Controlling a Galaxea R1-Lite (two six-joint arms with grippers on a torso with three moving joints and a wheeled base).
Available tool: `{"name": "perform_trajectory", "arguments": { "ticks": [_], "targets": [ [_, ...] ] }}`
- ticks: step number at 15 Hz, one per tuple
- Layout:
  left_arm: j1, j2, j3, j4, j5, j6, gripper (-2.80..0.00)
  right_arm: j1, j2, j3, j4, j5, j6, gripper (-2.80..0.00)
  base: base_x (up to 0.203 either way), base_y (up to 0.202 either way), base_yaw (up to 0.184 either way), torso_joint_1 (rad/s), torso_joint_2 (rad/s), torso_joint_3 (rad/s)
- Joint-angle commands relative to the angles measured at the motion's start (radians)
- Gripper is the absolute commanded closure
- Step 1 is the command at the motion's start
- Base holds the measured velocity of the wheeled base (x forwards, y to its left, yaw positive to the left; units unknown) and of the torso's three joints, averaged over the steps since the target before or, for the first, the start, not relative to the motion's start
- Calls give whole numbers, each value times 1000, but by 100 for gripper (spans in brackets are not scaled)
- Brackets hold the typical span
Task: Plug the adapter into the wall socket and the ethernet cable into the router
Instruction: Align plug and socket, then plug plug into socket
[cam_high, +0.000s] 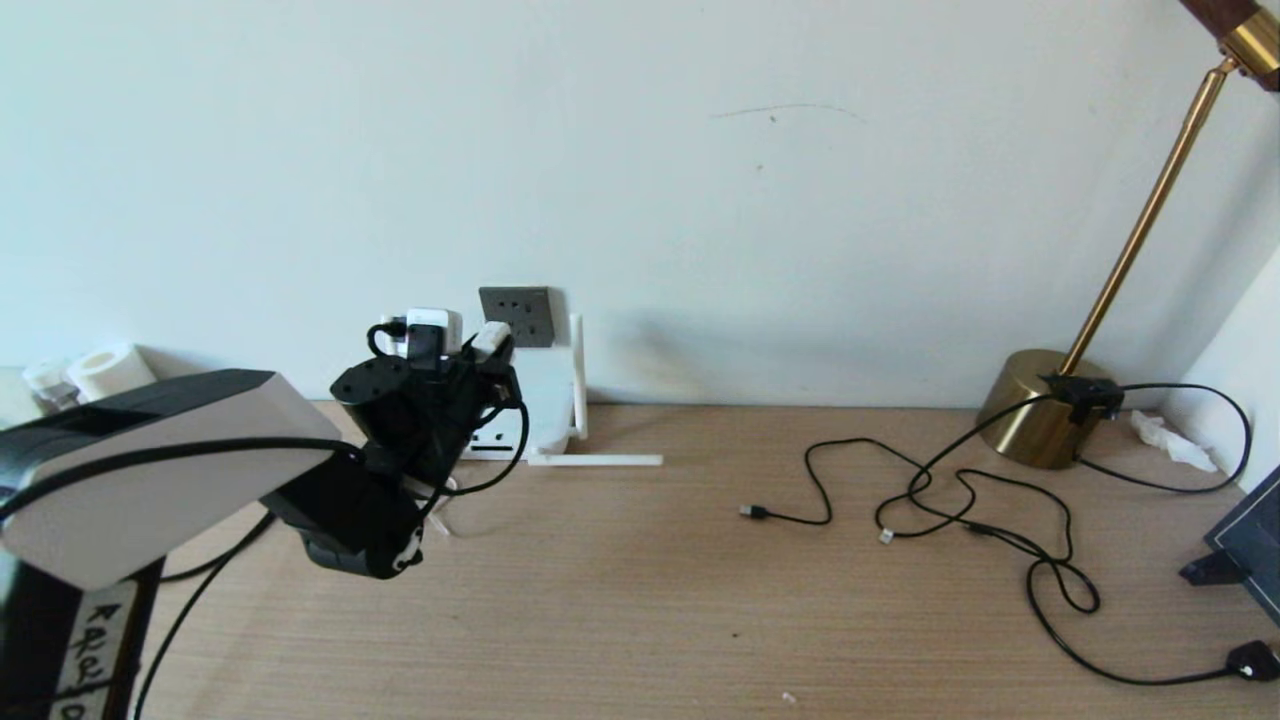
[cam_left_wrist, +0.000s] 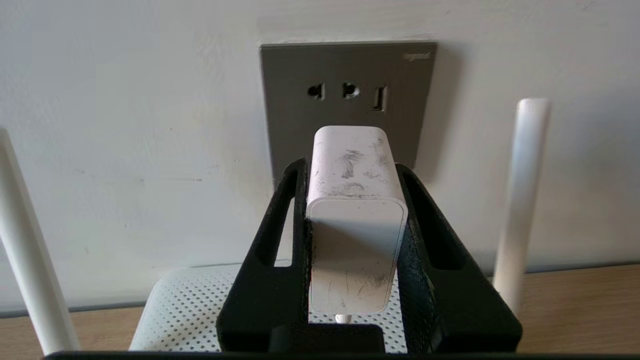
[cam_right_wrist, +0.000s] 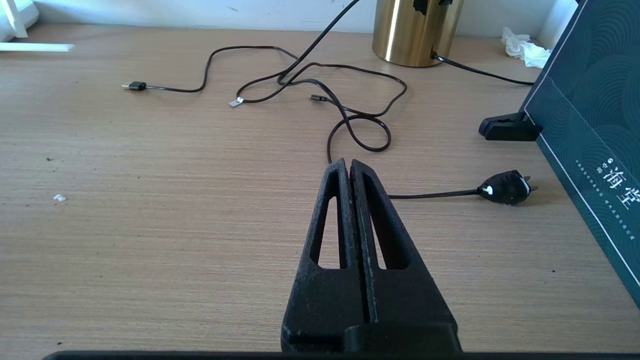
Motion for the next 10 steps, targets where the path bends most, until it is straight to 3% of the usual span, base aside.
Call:
{"name": "perform_trajectory", "arguments": {
  "ticks": [1, 10],
  "targets": [
    [9, 9, -7, -9, -4, 0, 0, 0, 0, 0, 0, 0, 0, 0, 0, 0, 0, 0, 0, 0],
    [12, 12, -72, 17, -34, 0, 0, 0, 0, 0, 0, 0, 0, 0, 0, 0, 0, 0, 0, 0]
  ]
}}
